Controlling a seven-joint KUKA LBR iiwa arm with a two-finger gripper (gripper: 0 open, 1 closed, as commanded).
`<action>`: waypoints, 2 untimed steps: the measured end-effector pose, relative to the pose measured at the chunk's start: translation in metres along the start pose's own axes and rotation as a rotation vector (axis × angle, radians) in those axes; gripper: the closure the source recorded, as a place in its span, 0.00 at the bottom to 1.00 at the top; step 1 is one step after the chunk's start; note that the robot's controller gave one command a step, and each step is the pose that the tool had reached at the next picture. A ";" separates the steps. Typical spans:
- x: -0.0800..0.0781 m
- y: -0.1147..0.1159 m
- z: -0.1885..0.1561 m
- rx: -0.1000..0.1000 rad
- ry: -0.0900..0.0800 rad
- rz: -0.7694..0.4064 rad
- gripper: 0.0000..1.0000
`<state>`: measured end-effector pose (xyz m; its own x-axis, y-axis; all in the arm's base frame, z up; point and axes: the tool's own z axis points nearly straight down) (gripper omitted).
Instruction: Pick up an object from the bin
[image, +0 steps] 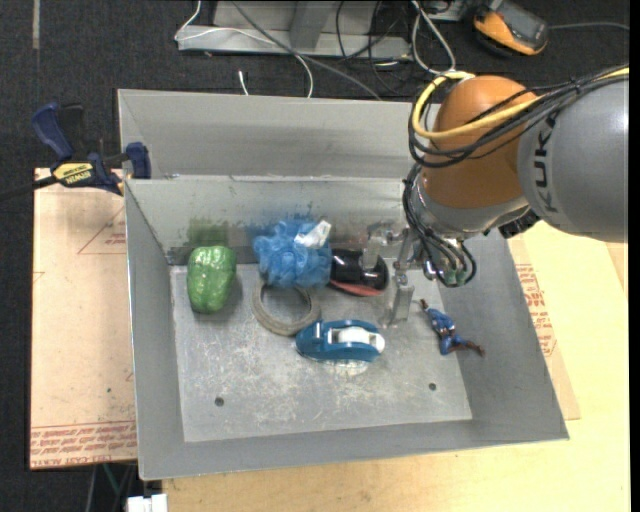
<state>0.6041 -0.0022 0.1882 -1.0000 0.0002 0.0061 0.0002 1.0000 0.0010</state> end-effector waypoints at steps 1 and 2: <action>-0.001 0.000 -0.005 0.000 -0.007 0.000 0.00; -0.050 -0.012 0.105 -0.004 -0.034 0.088 0.00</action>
Offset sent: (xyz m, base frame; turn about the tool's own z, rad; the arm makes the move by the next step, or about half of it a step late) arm 0.0432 -0.0138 -0.1182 0.0881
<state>0.6538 -0.0142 0.0825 -0.9957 0.0881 -0.0280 0.0880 0.9961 0.0063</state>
